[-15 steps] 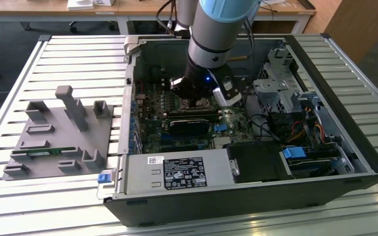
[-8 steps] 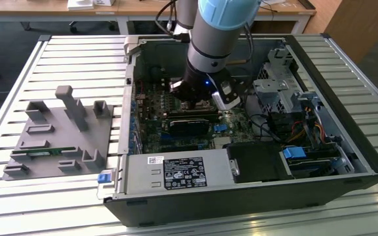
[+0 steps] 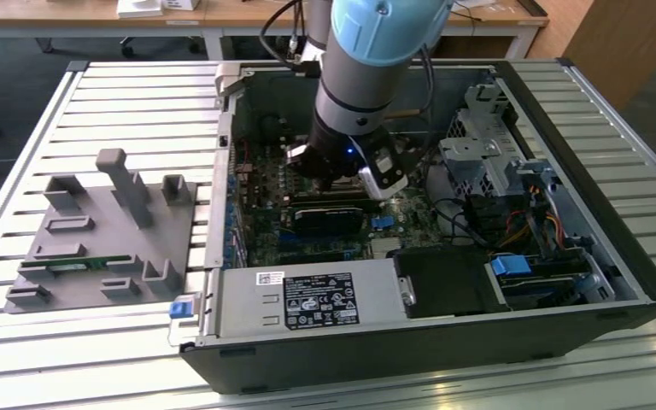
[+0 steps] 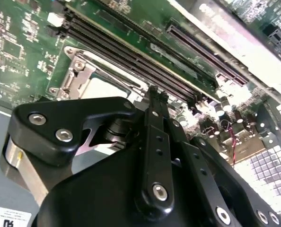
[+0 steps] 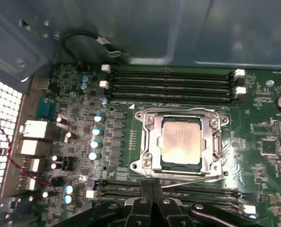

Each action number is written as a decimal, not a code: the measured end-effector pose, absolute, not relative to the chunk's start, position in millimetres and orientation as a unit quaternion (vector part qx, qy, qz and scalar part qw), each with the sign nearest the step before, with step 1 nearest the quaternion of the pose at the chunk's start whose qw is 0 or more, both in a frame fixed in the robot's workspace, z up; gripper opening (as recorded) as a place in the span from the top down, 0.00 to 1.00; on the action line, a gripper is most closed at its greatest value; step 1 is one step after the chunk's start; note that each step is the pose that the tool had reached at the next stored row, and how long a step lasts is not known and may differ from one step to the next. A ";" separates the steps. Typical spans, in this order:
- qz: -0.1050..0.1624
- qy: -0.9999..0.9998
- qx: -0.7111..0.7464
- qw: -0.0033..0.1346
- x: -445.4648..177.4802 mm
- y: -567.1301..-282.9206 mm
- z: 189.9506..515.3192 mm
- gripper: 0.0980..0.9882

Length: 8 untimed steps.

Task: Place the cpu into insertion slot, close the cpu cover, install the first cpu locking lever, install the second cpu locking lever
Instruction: 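Install the second cpu locking lever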

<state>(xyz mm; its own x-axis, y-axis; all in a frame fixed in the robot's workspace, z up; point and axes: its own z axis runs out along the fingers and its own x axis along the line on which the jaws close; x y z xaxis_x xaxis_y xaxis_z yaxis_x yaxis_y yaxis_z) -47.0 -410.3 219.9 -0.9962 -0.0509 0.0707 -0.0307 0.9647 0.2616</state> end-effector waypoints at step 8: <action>-0.135 -0.990 0.021 0.038 -47.1 -410.4 207.1 0.99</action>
